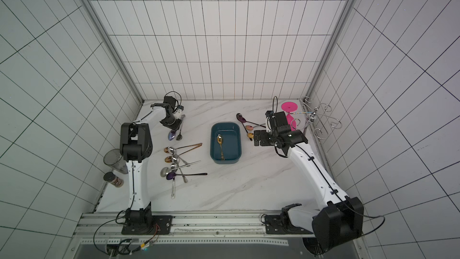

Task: Put the spoon into the storage box
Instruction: Pick up the spoon from the center of the board.

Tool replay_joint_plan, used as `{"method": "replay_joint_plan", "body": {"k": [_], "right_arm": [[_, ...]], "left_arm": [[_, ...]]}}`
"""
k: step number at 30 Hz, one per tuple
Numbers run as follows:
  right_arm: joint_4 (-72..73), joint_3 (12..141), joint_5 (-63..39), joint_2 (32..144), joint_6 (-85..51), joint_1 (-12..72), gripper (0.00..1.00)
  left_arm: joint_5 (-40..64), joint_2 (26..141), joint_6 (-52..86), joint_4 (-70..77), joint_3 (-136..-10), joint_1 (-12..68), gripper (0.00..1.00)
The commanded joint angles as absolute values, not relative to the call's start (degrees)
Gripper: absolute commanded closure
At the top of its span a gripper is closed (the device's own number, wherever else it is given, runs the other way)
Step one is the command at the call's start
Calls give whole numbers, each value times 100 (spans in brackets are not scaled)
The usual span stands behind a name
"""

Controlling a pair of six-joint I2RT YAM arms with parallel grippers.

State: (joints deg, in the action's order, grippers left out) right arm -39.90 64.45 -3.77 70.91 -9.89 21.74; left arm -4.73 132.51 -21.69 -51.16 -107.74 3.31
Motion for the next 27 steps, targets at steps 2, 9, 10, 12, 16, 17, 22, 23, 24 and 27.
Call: {"method": "replay_joint_plan", "body": {"k": [2,9,10,12,16,17,22,23,24,27], "right_arm": [[-4020,6522,-282,6972,-1027,2167,1],[-4013,6524,-269,6979,-1023,2170,1],[-3996,6509,-298,6974,-1028,2172,1],[-3981,6524,-365,7000,-1019,2174,1],[-4033,6557,-277,6971,-1004,2168,1],[-4018,6565,-317,6959,-991,2174,1],[-4130,6825,-416,6859,-609,2239,1],[-4140,6876,-429,6818,-523,2256,1],[-4127,6920,-525,6777,-417,2271,0],[-4069,7037,-884,6674,-9,2382,0]], "left_arm": [[-425,13510,-2180,-4988,-10726,323,67],[-295,13367,-2230,-5030,-10645,323,98],[-258,13332,-2245,-5049,-10639,325,100],[-241,13241,-2283,-5062,-10621,327,100],[-99,12911,-2307,-5147,-10643,326,100],[-17,12807,-2347,-5171,-10636,334,100],[543,12146,-2895,-5558,-10754,456,100],[695,12007,-3014,-5669,-10792,480,100],[868,11867,-3176,-5800,-10826,512,100],[1370,11444,-3653,-6125,-10885,660,100]]}}
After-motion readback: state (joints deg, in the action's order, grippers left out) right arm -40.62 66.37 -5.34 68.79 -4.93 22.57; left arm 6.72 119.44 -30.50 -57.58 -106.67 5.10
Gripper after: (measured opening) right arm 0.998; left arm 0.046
